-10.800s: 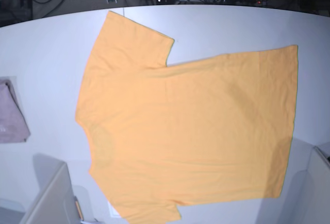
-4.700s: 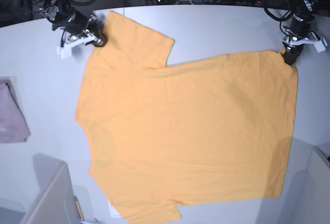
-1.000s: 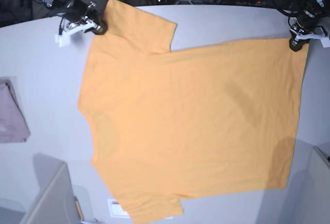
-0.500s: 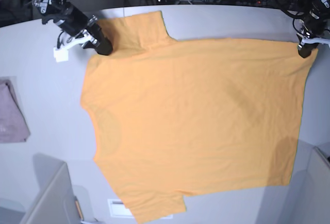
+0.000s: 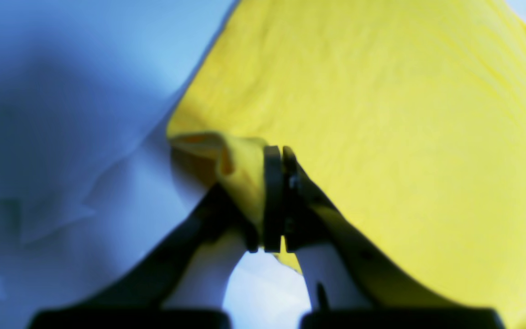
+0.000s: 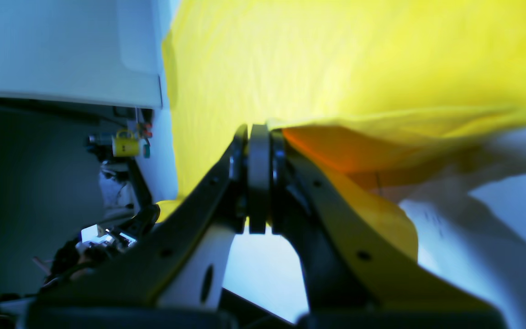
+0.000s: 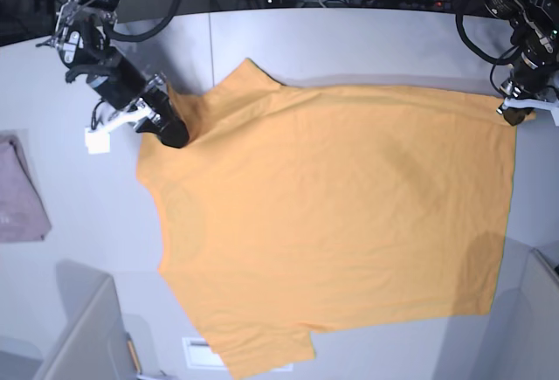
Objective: Fold the T-shirt properly
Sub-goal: 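Pull both held shoulder corners apart to stretch the shirt's collar edge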
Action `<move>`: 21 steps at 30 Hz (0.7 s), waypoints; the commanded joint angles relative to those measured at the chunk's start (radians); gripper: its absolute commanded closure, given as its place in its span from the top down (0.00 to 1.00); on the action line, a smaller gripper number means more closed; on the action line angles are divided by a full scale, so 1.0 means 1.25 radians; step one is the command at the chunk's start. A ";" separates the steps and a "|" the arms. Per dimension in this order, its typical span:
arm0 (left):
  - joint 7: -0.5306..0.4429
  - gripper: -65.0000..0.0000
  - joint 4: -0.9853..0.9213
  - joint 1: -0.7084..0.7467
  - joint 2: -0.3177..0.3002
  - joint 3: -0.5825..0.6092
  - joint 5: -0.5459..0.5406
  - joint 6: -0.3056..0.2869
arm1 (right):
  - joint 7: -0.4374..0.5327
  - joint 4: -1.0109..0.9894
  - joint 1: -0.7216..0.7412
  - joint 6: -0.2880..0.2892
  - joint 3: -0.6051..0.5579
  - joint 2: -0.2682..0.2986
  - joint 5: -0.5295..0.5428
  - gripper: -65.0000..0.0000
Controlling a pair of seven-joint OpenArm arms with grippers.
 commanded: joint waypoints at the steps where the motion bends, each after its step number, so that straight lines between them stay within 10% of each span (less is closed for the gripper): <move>1: -0.015 0.00 0.013 -0.014 -0.017 -0.002 -0.018 -0.002 | 0.009 0.001 0.018 0.007 0.002 0.006 0.017 0.00; 21: -0.016 0.00 0.006 -0.117 -0.014 -0.002 0.079 -0.002 | -0.053 -0.232 0.280 0.007 -0.002 0.048 0.016 0.00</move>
